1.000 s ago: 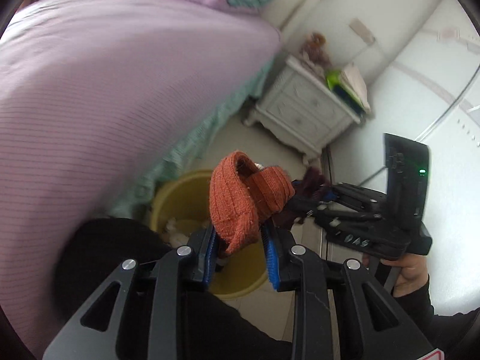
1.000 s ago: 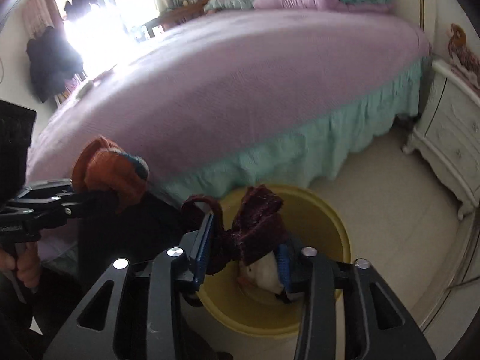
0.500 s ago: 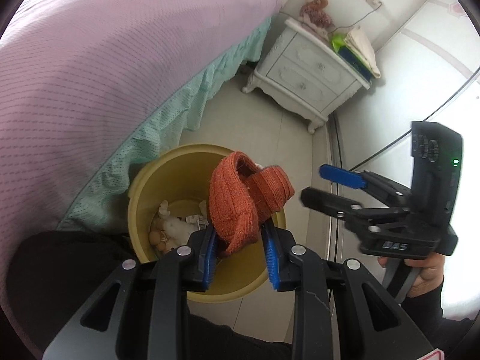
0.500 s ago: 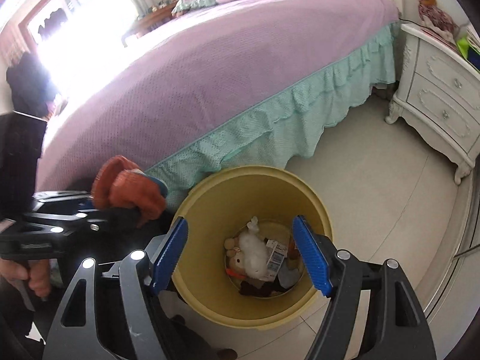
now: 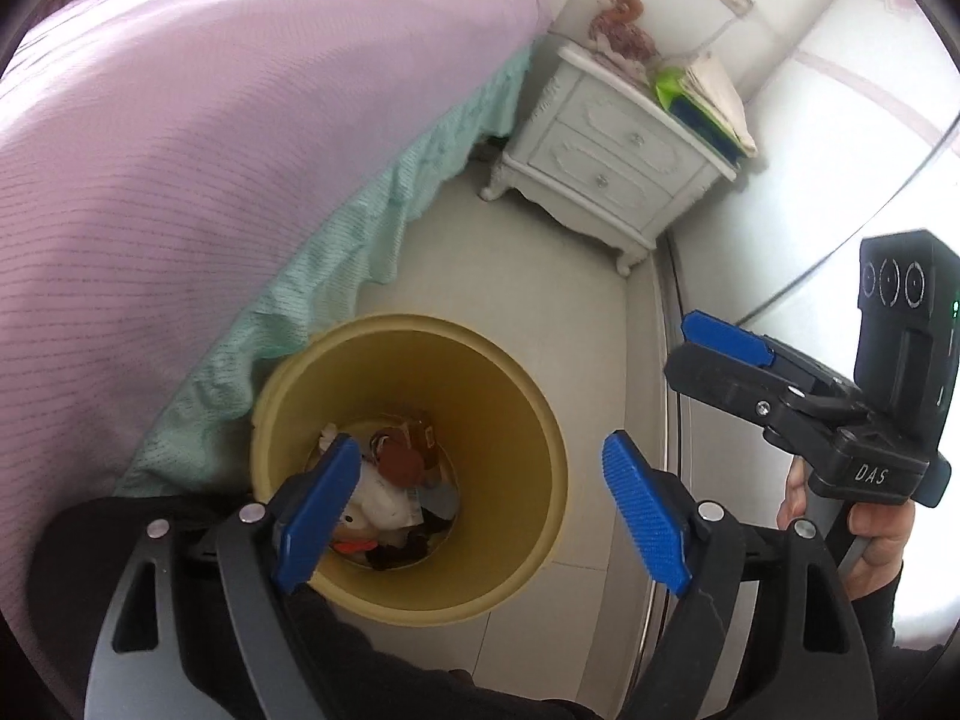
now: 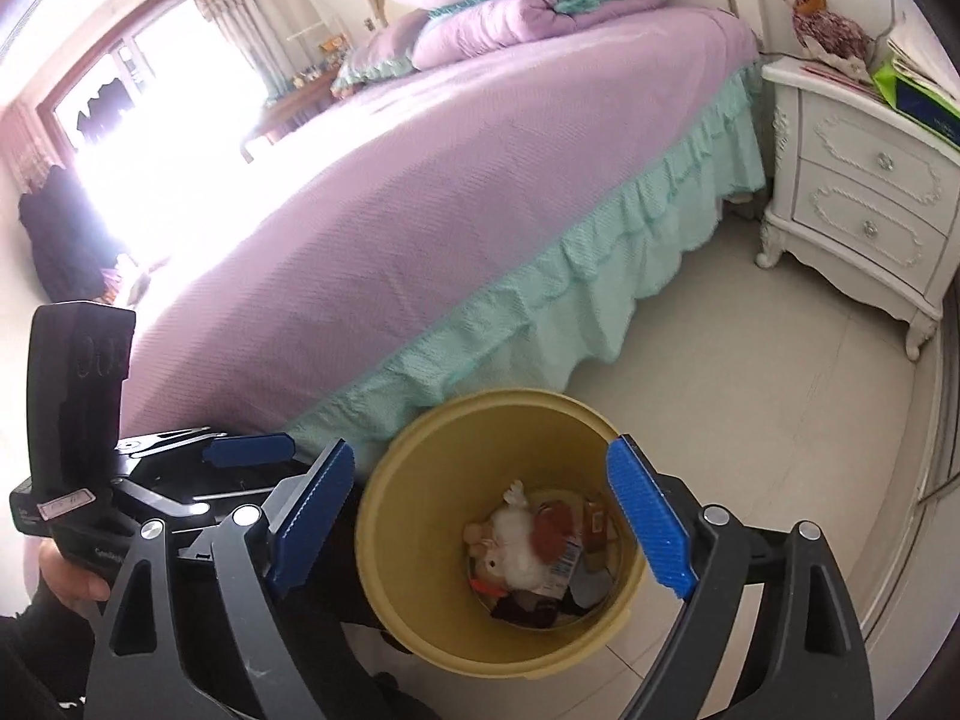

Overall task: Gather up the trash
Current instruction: 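Return both tools to the bed toward the white mask and candy wrapper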

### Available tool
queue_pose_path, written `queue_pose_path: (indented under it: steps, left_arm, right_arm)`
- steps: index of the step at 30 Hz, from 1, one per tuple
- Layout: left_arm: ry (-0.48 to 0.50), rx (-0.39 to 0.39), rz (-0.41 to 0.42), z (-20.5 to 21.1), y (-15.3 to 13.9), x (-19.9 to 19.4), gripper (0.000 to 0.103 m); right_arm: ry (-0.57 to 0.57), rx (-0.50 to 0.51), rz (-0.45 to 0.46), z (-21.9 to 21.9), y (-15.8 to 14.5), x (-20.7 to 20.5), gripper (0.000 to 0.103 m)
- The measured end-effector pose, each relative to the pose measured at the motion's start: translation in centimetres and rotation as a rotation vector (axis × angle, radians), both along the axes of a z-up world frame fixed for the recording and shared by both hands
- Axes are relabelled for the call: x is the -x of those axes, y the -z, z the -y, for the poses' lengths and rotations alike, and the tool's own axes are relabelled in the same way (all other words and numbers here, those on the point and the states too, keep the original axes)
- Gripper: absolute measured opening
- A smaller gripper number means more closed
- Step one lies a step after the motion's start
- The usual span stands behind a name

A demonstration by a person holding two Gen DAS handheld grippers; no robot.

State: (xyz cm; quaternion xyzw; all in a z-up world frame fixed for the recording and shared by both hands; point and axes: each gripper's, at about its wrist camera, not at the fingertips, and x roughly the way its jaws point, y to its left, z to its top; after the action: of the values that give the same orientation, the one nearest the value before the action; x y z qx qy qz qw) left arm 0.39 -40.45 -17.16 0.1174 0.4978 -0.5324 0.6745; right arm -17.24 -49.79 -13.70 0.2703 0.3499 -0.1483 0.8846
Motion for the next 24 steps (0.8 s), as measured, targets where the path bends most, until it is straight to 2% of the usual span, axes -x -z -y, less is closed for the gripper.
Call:
queue_pose_path:
  steps: [7,14,19,24]
  left_arm:
    - [-0.166,0.082,0.077,-5.9,-4.4,-3.3,0.090]
    - [-0.427,0.134,0.256,-14.4,-10.0,-7.4,0.098]
    - [-0.605,0.133,0.322,-20.3,-12.8,-11.0,0.099]
    - [-0.782,0.122,0.387,-25.6,-15.7,-15.9,0.099]
  right_arm:
    - [-0.137,0.035,0.108,-3.1,-3.8,-4.6,0.088]
    - [-0.349,0.137,0.228,-9.0,-9.0,-12.1,0.095]
    - [-0.496,0.213,0.308,-13.8,-12.4,-17.8,0.094]
    - [-0.569,0.194,0.364,-16.3,-14.4,-24.0,0.095]
